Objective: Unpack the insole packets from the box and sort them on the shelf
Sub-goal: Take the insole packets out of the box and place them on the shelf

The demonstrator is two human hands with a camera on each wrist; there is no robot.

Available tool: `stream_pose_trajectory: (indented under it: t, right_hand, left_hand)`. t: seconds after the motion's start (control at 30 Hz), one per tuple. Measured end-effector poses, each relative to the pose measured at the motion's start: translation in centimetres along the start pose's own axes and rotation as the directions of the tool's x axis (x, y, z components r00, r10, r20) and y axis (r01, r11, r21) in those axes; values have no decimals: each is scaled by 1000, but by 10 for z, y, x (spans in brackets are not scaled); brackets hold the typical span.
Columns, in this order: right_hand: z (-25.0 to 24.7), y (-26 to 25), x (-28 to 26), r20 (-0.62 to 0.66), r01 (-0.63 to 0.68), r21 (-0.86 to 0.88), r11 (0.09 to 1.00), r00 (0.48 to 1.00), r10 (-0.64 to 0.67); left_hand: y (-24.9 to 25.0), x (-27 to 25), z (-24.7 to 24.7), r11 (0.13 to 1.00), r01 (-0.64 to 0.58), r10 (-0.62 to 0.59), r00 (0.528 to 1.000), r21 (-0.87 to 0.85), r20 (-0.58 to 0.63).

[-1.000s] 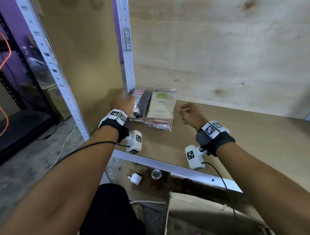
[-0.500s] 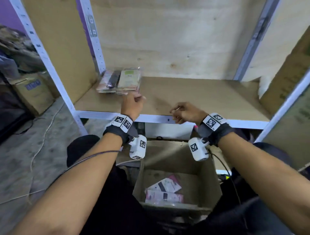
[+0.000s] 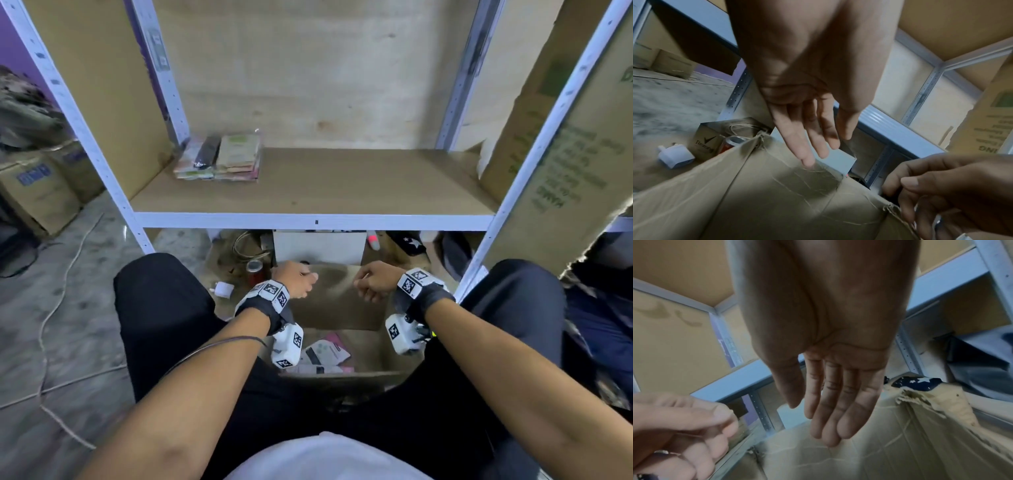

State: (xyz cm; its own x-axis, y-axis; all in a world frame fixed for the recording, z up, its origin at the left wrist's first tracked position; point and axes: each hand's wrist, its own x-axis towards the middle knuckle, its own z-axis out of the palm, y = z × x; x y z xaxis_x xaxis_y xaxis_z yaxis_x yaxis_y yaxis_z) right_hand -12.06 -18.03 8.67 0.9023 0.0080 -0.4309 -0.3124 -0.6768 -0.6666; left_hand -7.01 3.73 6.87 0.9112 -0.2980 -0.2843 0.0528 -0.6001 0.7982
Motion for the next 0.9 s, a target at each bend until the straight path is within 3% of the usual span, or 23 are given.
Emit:
stream_pose_trajectory:
  t: [0.3,0.43,0.53,0.77,0.9]
  right_hand:
    - [31,50,57,113,-171,56,984,980,164]
    - [45,59,87,152,-212,84,974,968,198]
    - [60,64,109,205,-234,81,969,955,214]
    - [94,93,137,352,-217,-114,969,904,244]
    - [117,115,136,475,-150,-367,918,818,324]
  left_hand:
    - [-30,46,30,987,127,-141,981,103,137]
    - [-48,64,46,951,134,-185,968,279,168]
    - [-66,79,60,933,184,-256,943,309,211]
    - [-108,102,85,895,274,-381,880,353,282]
    - [-124,108,96,887,279,-394,873,369,287]
